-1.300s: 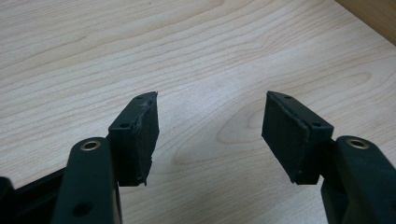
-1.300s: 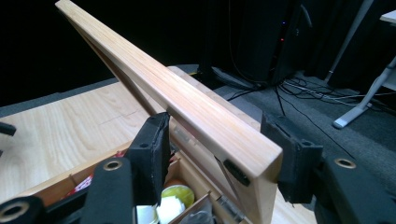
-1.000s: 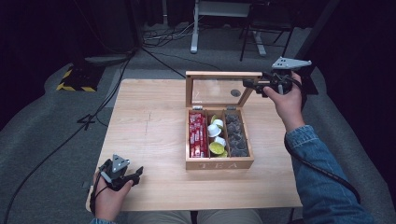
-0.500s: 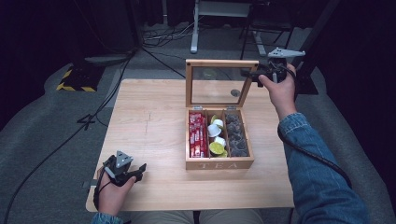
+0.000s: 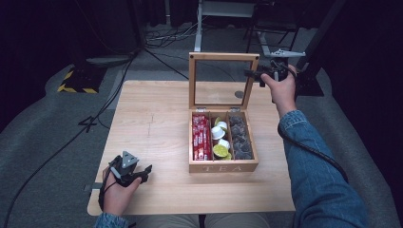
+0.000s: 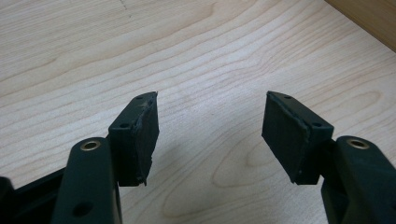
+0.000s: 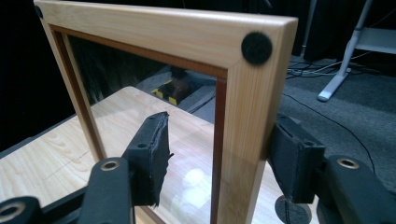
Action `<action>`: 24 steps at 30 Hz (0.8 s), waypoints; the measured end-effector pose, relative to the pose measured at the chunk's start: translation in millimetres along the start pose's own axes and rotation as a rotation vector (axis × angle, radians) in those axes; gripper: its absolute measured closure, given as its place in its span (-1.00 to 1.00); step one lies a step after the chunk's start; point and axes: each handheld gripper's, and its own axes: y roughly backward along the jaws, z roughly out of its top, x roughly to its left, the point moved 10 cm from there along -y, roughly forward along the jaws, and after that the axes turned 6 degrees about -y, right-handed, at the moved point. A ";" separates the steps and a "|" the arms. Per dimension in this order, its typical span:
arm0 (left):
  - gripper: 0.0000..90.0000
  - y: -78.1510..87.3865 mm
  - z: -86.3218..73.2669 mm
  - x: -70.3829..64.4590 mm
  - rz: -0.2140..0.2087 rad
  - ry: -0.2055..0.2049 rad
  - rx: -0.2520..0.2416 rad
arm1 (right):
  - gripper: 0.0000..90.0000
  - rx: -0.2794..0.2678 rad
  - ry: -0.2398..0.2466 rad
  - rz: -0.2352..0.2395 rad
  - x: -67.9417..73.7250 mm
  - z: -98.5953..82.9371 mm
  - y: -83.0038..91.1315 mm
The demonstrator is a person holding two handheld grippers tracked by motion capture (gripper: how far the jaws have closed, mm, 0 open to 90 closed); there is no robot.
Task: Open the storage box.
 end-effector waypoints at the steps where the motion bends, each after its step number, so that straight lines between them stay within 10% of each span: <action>1: -0.18 -0.1 -0.2 -0.2 -0.002 -0.001 0.002 | -0.05 -0.001 -0.004 -0.002 -1.2 -0.7 -1.2; 24: -0.23 -2.5 -6.4 3.1 0.000 0.006 0.029 | -0.35 -0.014 -0.041 -0.036 -11.2 -10.2 -18.0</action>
